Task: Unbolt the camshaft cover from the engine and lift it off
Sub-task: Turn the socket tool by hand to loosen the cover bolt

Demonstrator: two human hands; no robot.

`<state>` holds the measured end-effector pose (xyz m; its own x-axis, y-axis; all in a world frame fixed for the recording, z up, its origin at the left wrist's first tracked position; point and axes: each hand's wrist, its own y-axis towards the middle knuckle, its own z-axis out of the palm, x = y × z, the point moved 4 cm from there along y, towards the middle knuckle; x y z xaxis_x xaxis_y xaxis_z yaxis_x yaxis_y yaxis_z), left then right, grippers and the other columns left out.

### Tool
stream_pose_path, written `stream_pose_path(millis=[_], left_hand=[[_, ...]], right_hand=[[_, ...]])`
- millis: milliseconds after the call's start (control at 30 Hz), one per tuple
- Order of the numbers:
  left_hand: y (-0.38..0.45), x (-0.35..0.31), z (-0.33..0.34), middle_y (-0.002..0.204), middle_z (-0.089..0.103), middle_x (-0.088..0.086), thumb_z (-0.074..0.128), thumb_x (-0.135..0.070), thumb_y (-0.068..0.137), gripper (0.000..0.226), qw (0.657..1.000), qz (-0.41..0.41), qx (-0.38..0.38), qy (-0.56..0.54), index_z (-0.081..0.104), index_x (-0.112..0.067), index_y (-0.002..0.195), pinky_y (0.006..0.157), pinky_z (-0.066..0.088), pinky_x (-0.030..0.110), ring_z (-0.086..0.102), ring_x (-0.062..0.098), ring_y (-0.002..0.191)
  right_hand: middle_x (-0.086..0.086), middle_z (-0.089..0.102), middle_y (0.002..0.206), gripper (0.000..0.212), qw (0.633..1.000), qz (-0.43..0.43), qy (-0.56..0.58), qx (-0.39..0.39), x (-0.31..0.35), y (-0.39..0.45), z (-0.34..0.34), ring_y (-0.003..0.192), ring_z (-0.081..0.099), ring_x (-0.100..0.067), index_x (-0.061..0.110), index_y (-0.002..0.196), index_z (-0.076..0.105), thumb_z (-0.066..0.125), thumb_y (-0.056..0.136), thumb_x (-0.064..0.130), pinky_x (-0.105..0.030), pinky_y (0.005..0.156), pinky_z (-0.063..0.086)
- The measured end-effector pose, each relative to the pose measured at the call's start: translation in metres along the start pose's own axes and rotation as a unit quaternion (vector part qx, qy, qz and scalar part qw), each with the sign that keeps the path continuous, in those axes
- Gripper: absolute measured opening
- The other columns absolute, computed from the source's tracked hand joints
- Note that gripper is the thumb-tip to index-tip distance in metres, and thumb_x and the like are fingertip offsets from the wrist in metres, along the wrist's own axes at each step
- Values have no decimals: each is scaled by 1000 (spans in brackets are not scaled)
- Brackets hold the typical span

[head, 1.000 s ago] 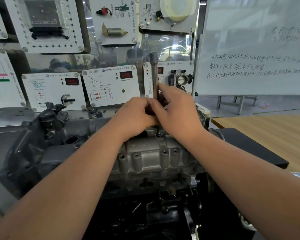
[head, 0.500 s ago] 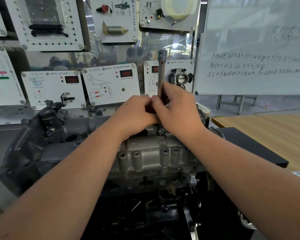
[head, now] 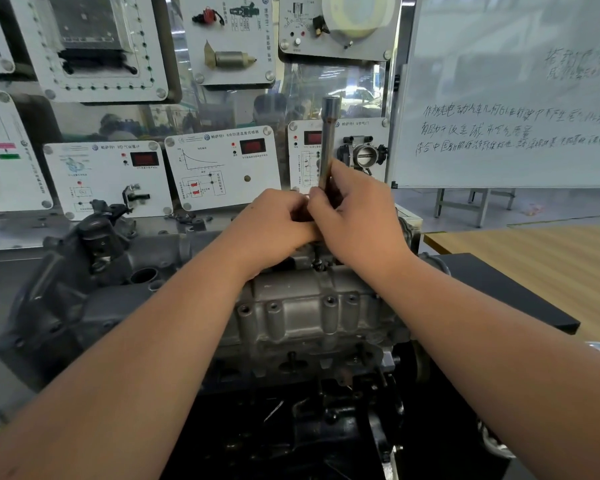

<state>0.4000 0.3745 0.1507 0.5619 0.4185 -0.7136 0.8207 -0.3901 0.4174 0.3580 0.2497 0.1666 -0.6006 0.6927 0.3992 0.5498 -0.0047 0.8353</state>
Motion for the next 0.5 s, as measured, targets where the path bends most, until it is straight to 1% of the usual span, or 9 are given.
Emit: stream_pose_path(millis=[67,133,233,267,300,333,400,433,500], left_hand=[[0,0,1,69,73,-7,67,-47,50,30,1000,13,14,4,75,-40,78,74,59,43,70,10,67],[0,-1,0,73,75,-9,68,-48,49,29,1000,19,10,14,74,-44,78,74,61,41,72,10,71],[0,-1,-1,72,73,-17,71,-48,48,25,1000,26,0,17,71,-50,73,70,56,34,69,-1,67],[0,-1,-1,71,73,-19,72,-46,49,24,1000,25,-2,17,71,-51,73,70,54,32,68,-4,66],[0,-1,-1,73,73,-20,72,-47,49,25,1000,23,-3,19,71,-52,74,71,54,32,68,-4,68],[0,-1,0,75,74,-18,71,-50,48,28,1000,21,-7,22,71,-50,76,73,56,33,70,-1,72],[0,0,-1,79,76,-10,68,-53,47,38,1000,15,-10,22,73,-41,83,80,61,44,74,11,82],[0,1,-1,79,77,-7,67,-53,47,41,1000,12,-9,20,74,-36,84,84,61,49,74,16,84],[0,1,-1,76,76,-6,66,-51,46,39,1000,12,0,19,74,-38,82,85,61,53,73,17,79]], right_hand=[[-13,59,70,17,1000,6,5,-4,-1,0,0,65,52,-25,0,82,56,58,94,13,-33,60,42],[-11,58,70,17,1000,-8,-2,-4,2,0,1,66,51,-24,0,82,57,59,93,13,-30,61,41],[-3,59,76,13,999,-35,-4,-4,8,-2,1,70,51,-18,5,92,63,65,94,17,-22,63,40],[-1,59,77,12,999,-38,-5,-2,8,-2,1,71,51,-16,6,96,64,65,95,18,-21,64,40],[-1,59,76,10,999,-36,-7,0,8,-2,1,70,51,-15,6,95,63,65,95,16,-20,62,39],[-1,57,73,10,1000,-31,-8,0,6,-2,0,67,49,-14,6,91,60,63,95,14,-19,61,38],[-3,55,70,14,1000,-14,-5,-1,4,-2,0,64,47,-12,4,84,55,60,94,11,-19,58,36],[-5,57,71,14,1000,-9,-2,1,3,-1,0,65,49,-15,1,84,55,59,94,11,-23,59,38],[-9,60,74,14,1000,-10,0,6,2,-1,1,69,52,-21,-1,85,56,58,94,11,-27,62,41]])
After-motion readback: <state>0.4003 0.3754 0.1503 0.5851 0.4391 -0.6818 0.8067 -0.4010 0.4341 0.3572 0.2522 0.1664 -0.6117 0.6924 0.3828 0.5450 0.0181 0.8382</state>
